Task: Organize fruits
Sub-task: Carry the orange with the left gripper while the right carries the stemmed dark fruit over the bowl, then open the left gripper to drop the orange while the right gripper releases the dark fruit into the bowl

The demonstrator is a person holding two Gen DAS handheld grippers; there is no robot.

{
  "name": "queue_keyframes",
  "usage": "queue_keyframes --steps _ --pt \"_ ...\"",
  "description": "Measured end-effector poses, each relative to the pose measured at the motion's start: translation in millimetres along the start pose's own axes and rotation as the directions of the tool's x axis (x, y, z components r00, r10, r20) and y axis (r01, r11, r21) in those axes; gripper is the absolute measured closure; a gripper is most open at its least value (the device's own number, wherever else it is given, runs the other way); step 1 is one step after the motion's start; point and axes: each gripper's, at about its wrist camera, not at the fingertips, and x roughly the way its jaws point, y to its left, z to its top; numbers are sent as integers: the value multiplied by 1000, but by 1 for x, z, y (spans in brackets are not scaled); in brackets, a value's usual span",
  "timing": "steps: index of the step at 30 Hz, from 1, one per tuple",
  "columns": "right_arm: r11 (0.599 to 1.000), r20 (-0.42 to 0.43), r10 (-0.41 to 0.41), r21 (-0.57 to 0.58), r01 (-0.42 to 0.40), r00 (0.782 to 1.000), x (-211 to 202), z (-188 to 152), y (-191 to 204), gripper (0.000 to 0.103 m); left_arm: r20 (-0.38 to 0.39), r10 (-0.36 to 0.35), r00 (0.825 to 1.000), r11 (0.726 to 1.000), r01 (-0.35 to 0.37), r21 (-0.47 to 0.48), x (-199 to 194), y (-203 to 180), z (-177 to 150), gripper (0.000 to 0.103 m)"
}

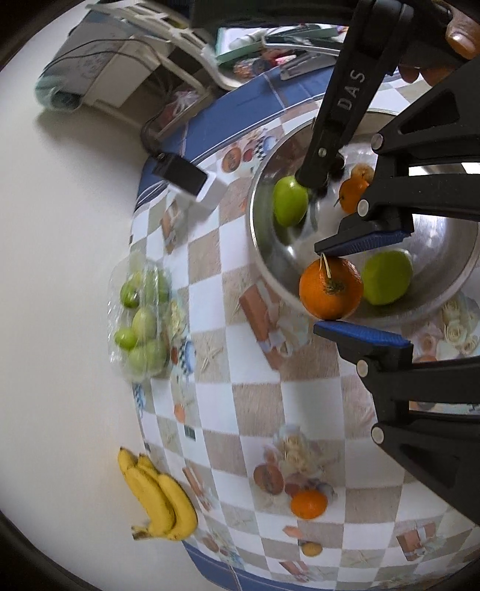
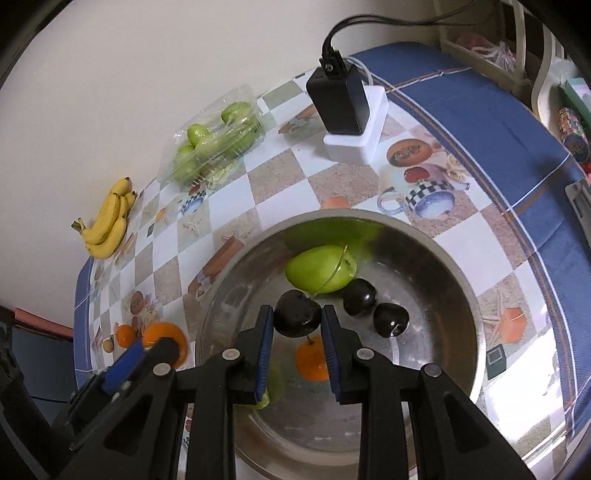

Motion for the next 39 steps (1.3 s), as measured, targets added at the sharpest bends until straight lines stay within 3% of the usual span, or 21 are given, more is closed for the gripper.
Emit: queue_keyframes --steps 9,35,37,39 --pt "1000 -29 8 3 -8 1000 15 -1 -1 75 -31 0 1000 997 3 76 24 -23 -7 64" --pt "1000 -37 -24 -16 24 999 30 -1 2 75 -59 36 998 997 -32 70 42 -20 -11 64" --pt "999 -37 -30 -17 30 999 30 -1 3 75 -62 33 998 997 -29 70 42 -20 -10 62" --pt "999 -40 -44 -17 43 998 30 -1 3 75 -59 31 998 997 -27 69 41 -20 -10 53"
